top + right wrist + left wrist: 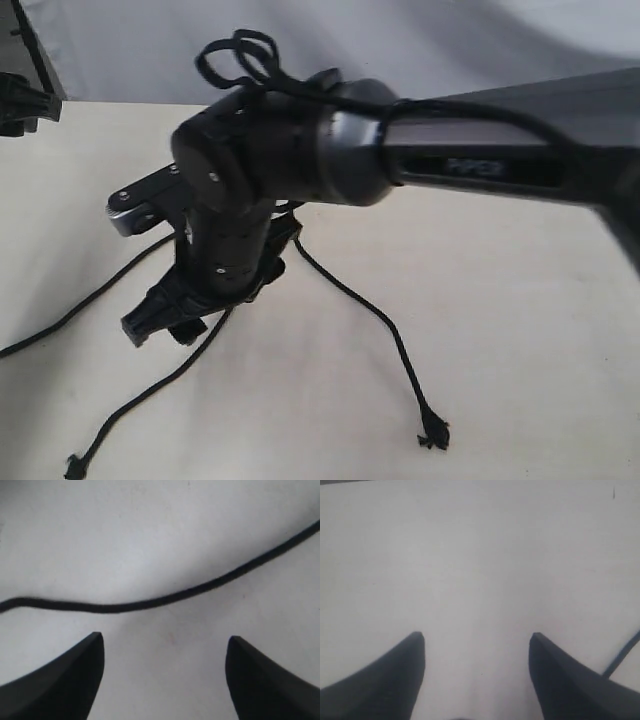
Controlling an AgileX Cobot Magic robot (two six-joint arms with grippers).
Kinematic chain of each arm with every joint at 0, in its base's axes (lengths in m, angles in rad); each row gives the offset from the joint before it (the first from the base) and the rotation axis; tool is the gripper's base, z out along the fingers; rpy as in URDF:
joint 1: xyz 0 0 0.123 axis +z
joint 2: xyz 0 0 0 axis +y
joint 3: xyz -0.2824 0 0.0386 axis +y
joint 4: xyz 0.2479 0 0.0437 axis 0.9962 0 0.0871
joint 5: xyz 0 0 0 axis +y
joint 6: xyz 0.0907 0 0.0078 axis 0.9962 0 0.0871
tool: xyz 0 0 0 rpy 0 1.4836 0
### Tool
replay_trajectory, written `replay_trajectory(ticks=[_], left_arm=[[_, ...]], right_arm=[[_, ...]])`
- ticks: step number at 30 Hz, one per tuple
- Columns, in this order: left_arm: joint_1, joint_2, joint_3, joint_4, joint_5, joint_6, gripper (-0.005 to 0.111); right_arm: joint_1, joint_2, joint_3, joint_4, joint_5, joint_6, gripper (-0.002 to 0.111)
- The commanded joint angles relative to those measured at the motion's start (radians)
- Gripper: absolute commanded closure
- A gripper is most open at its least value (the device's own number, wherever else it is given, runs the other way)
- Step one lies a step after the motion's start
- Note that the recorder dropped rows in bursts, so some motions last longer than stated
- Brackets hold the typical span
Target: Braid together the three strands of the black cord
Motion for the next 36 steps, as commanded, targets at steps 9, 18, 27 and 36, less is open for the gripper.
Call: replay_trajectory(ticks=[9, 18, 27, 36], left_arm=[[0.003, -0.011, 0.010, -0.005, -0.017, -0.006, 0.049], [0.003, -0.011, 0.010, -0.021, -0.020, -0.006, 0.049], [0.003, -0.011, 0.010, -0.021, -0.020, -0.006, 0.049], [0.003, -0.011, 0.010, -0.021, -0.020, -0.006, 0.049]], right_arm=[[-0.011, 0.241, -0.289, 0.028, 0.093, 0.170, 0.043], [-0.011, 0.268, -0.286, 0.088, 0.160, 0.214, 0.043], [-0.011, 0.294, -0.286, 0.107, 0.185, 0.227, 0.067], [-0.016, 0.276, -0.286, 0.142, 0.281, 0.121, 0.109]])
